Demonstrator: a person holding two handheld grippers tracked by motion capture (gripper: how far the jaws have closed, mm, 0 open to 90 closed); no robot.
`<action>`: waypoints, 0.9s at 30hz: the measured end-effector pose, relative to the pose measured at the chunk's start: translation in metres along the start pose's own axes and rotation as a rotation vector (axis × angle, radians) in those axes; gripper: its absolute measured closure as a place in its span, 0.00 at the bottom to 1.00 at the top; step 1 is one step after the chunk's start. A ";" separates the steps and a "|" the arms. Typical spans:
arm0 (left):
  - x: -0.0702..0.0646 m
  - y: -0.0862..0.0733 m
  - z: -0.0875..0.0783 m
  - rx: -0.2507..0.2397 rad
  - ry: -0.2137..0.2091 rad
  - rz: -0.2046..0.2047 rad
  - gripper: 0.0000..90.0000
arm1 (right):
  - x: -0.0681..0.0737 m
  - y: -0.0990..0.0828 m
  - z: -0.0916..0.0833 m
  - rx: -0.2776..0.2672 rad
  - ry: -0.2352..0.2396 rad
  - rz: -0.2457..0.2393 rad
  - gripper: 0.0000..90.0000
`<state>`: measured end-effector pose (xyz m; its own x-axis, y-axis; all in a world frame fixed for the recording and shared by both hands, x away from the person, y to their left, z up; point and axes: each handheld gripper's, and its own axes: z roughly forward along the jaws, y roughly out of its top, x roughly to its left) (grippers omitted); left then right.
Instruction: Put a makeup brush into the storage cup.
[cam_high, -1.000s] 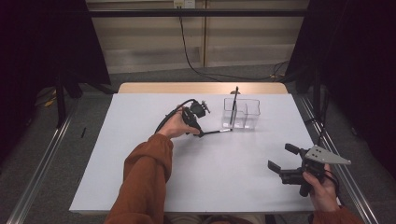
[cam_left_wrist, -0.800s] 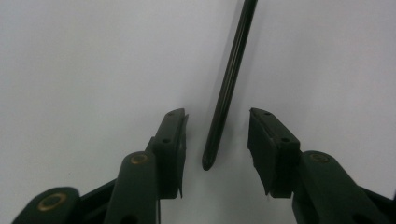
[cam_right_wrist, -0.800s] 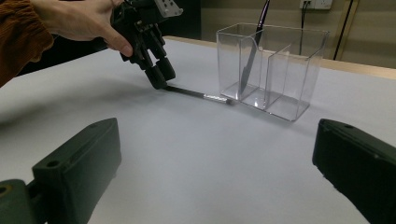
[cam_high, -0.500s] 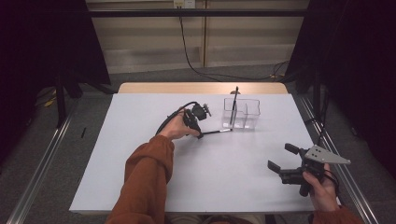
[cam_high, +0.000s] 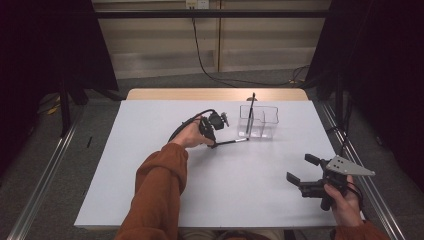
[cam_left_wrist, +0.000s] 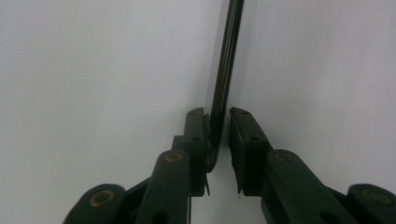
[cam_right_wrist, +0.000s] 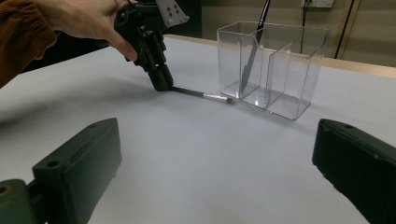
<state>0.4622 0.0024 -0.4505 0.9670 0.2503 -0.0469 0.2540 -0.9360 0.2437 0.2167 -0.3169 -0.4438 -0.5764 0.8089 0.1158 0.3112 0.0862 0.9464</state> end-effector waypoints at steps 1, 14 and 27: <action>0.000 0.000 0.000 -0.002 -0.003 0.006 0.88 | 0.000 0.000 0.000 -0.001 0.001 -0.002 0.01; -0.002 -0.003 0.000 -0.020 -0.001 0.035 0.94 | 0.000 0.000 0.000 0.002 -0.003 0.002 0.01; 0.000 -0.012 -0.001 -0.086 -0.032 -0.007 0.94 | -0.001 0.000 0.000 0.002 -0.007 0.006 0.01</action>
<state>0.4589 0.0138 -0.4522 0.9657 0.2472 -0.0794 0.2595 -0.9092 0.3255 0.2168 -0.3175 -0.4441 -0.5690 0.8137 0.1190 0.3160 0.0827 0.9451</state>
